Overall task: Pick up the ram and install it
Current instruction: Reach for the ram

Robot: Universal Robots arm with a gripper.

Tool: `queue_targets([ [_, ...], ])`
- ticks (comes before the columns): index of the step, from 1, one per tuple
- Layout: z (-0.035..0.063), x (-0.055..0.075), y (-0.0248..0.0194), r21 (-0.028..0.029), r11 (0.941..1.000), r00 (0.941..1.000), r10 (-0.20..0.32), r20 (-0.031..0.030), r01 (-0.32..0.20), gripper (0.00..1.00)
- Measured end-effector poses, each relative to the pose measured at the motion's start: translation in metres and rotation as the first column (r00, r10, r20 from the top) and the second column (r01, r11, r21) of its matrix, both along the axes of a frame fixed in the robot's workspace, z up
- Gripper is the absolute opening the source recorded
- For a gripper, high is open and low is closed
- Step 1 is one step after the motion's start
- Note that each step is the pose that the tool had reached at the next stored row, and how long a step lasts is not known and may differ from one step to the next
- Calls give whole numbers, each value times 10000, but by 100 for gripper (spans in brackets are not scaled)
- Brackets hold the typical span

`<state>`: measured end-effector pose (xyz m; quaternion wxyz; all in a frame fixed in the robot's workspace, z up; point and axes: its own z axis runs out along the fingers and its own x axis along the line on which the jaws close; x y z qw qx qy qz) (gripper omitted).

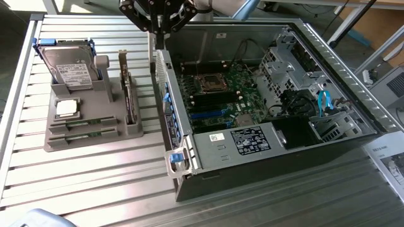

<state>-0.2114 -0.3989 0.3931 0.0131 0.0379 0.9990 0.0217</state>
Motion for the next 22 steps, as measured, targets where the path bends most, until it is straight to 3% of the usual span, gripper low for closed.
queue_targets([
  [10,-2,-257,0,0,10000,10000,1,0,-1,10],
  [22,-12,-658,0,1,10000,10000,1,1,-1,10],
])
